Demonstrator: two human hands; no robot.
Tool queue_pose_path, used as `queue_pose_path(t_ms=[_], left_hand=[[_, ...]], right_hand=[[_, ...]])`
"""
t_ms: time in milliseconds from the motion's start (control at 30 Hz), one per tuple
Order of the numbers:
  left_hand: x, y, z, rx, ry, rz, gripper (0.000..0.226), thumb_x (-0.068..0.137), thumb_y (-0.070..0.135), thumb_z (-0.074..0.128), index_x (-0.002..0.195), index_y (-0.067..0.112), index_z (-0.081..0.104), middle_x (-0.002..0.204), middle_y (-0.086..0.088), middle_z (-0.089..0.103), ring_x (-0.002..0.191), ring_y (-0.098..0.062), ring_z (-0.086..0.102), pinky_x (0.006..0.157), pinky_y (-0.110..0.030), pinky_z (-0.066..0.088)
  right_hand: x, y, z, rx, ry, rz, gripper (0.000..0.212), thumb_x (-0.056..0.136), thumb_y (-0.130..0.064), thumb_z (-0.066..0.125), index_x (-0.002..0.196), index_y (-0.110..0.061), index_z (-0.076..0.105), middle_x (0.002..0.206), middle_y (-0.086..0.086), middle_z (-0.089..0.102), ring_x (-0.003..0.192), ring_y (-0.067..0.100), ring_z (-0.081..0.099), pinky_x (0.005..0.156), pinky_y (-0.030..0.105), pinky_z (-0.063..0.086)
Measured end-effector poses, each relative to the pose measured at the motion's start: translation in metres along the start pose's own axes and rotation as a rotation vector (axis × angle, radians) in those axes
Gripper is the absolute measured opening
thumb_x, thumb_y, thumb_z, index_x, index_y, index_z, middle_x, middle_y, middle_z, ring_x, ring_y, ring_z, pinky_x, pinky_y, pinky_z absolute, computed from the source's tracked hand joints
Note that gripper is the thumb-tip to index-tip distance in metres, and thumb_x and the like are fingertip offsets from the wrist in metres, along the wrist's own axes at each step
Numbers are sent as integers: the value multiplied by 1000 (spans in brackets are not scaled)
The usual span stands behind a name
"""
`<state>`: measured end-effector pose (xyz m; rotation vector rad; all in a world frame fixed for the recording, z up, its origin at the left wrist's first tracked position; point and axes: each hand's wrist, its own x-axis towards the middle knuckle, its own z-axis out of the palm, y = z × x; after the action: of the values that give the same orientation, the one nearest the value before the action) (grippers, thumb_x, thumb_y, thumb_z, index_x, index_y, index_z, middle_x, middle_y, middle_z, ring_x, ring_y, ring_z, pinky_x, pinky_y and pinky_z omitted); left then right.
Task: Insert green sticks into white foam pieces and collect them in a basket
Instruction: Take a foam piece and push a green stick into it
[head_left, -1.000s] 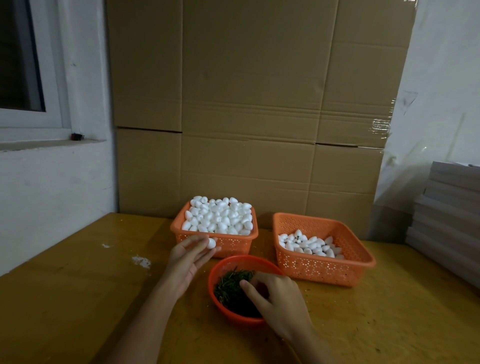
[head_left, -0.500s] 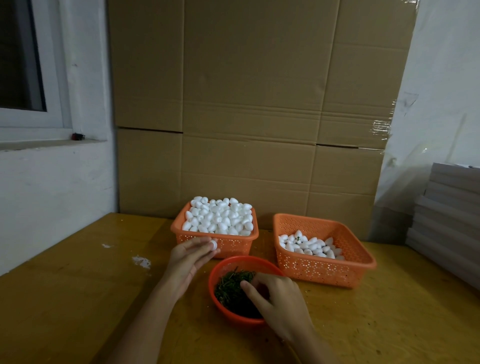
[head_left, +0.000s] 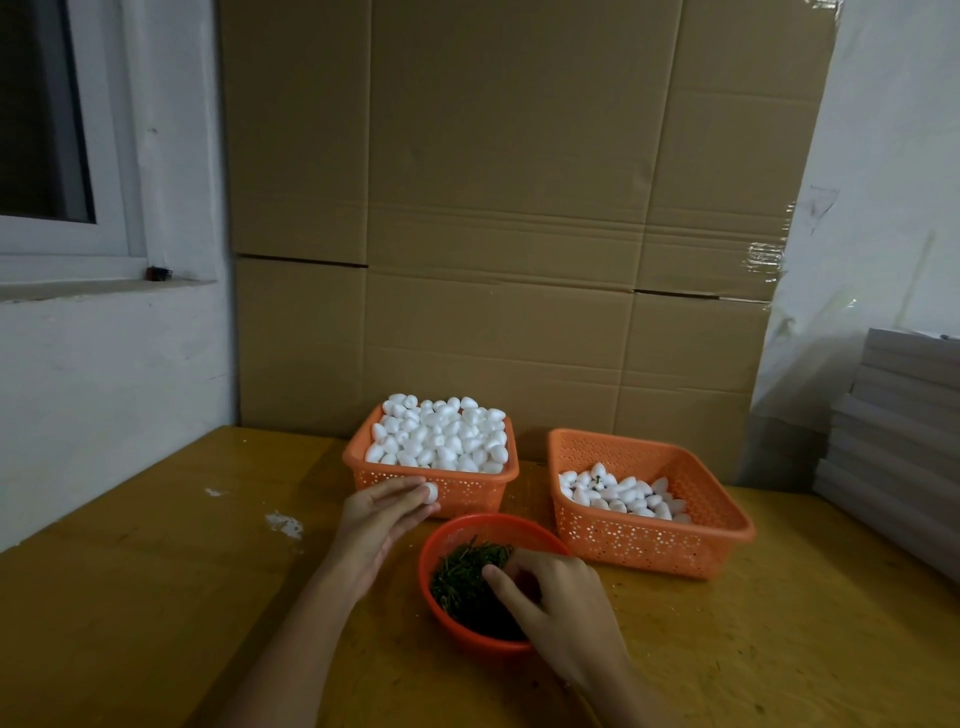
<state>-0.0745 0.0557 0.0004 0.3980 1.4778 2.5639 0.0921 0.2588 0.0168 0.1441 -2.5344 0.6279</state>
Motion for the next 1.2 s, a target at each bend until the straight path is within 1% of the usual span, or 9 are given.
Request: queue_pose_path(t_ms=[100,200,333,467,533,633,800,1000,1200], left_hand=[[-1,0,1,0,2,9,55,65,17,93,114,0,75,111,-24,77,103,-39,77,77,-29,64],[0,1,1,-11,10,7,49,74,14,90,117,-2,73,112,-24,77,104,-40,77,77,-30,65],[-1,2,1,-8,19,19,44,76,12,88,115,-3,74,111,-25,77,103,-40,77,77,-30,65],[-3,2,3,8,8,30,36,75,9,87,109,-1,78,109,-25,77,100,-40,77,77,-30,65],[-4,4,5,23,8,23,38,72,9,88,108,0,78,108,-24,78,99,-39,77,77,-31,65],[-5,5,7,57,12,35,50,63,15,92,109,2,78,106,-23,78,96,-36,78,75,-29,65],[-5,4,7,82,20,42,50,63,17,91,109,3,79,106,-22,78,93,-34,79,75,-29,65],[-6,3,7,133,21,51,46,66,21,91,109,6,80,105,-21,79,94,-36,78,75,-30,64],[-7,2,7,137,28,40,43,71,21,89,110,6,79,103,-20,79,92,-35,79,74,-30,65]], right_hand=[[0,-2,-2,2,-39,15,54,96,-76,40,82,-31,67,72,-15,64,72,6,63,62,25,50],[1,-4,-4,-34,-96,7,52,97,-74,40,84,-32,68,77,-15,65,76,4,62,67,22,49],[1,-3,-5,-91,-161,-17,50,100,-71,43,99,-32,74,93,-19,67,93,2,52,82,27,45],[2,-3,-7,-120,-216,-26,44,98,-69,48,110,-36,74,104,-21,69,99,3,47,85,29,37],[3,-3,-7,-127,-243,-19,40,96,-68,52,115,-39,73,109,-23,70,102,2,47,92,30,37],[3,-3,-8,-107,-264,-6,33,92,-65,61,114,-43,74,110,-26,71,103,0,49,98,30,36],[4,-4,-9,-52,-246,-8,17,91,-55,71,102,-43,77,103,-29,72,105,-2,52,103,31,39],[4,-4,-10,-30,-237,-9,11,92,-49,73,99,-42,78,102,-27,73,106,0,54,103,33,42],[2,-5,-9,-63,-243,-33,28,95,-59,61,109,-40,76,104,-24,71,101,1,50,88,29,36]])
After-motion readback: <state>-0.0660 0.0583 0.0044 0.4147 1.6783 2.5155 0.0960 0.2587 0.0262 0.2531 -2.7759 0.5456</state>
